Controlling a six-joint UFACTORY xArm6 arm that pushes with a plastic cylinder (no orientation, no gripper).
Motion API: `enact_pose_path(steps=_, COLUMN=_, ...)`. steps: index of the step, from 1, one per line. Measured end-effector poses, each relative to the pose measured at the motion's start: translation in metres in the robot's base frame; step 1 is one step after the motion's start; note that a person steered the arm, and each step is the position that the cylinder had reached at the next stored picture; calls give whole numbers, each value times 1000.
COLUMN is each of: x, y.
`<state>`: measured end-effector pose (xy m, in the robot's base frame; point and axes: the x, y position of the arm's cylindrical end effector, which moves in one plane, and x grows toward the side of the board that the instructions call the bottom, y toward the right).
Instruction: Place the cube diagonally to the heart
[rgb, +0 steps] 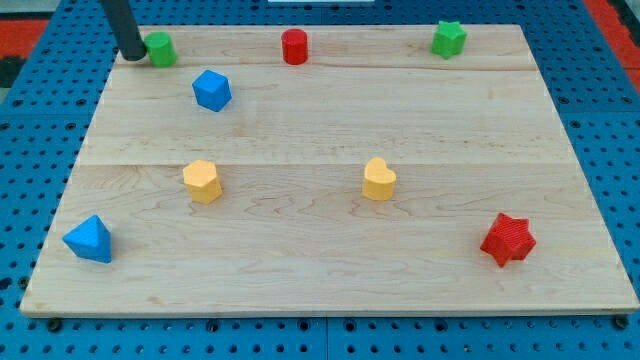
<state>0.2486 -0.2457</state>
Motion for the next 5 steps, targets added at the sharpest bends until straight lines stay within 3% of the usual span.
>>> enact_pose_path(steps=1, x=-5, y=13)
enact_pose_path(steps=3, x=71, y=11)
enact_pose_path(steps=5, x=71, y=42)
